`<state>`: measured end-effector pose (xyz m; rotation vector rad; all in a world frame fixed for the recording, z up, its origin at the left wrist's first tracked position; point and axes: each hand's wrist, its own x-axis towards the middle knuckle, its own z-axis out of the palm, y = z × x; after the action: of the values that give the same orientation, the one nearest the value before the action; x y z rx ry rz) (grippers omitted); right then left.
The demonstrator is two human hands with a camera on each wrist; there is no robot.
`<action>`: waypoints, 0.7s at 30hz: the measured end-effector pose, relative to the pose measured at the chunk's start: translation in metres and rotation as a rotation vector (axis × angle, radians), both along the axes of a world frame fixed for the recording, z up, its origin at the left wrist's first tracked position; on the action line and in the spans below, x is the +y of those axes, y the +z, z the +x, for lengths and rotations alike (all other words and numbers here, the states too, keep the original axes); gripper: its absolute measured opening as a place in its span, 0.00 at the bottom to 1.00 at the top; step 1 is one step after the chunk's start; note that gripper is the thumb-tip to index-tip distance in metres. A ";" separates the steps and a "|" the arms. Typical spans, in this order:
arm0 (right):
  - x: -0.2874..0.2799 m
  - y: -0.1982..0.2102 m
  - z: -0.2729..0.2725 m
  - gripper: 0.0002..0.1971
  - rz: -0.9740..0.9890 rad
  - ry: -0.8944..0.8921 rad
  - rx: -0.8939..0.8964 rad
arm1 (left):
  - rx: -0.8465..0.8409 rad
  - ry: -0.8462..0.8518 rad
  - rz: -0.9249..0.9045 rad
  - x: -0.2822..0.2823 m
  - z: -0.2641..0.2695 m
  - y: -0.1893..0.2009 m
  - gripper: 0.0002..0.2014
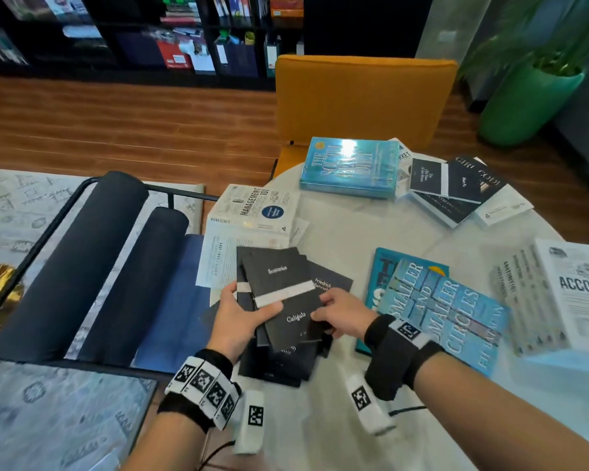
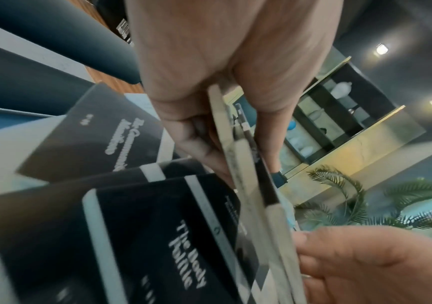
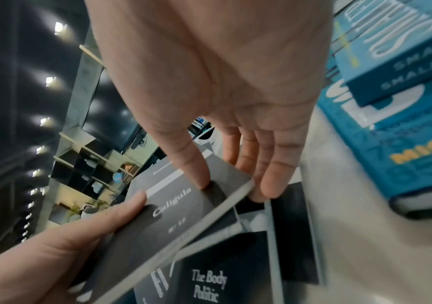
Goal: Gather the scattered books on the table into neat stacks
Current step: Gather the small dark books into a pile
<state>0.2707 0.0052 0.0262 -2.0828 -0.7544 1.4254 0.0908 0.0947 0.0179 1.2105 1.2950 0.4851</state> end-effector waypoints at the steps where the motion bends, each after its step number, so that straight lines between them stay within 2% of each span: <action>1: -0.002 -0.002 0.000 0.12 -0.005 -0.006 -0.020 | 0.025 -0.009 -0.011 -0.004 -0.004 -0.006 0.41; 4: 0.000 -0.008 0.003 0.19 0.002 -0.079 -0.050 | 0.085 -0.075 -0.032 -0.018 -0.008 -0.016 0.38; 7: 0.011 -0.012 0.006 0.22 0.024 -0.073 -0.086 | 0.207 -0.118 0.084 -0.028 -0.006 -0.021 0.34; 11: 0.036 -0.005 0.015 0.16 0.068 -0.054 -0.162 | 0.510 -0.144 0.206 -0.027 -0.005 -0.024 0.43; 15: 0.067 0.004 0.029 0.19 0.101 -0.060 -0.227 | 0.669 -0.264 0.190 -0.017 -0.007 -0.024 0.50; 17: 0.083 0.009 0.036 0.18 0.117 -0.047 -0.256 | 0.671 -0.247 0.194 0.002 -0.004 -0.017 0.46; 21: 0.118 0.010 0.044 0.20 0.128 -0.051 -0.268 | 0.633 -0.116 0.331 0.073 0.009 0.005 0.31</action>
<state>0.3148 0.1229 0.0359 -2.1998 -0.8661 1.0532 0.1002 0.1678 0.0225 1.7984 1.7026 0.2372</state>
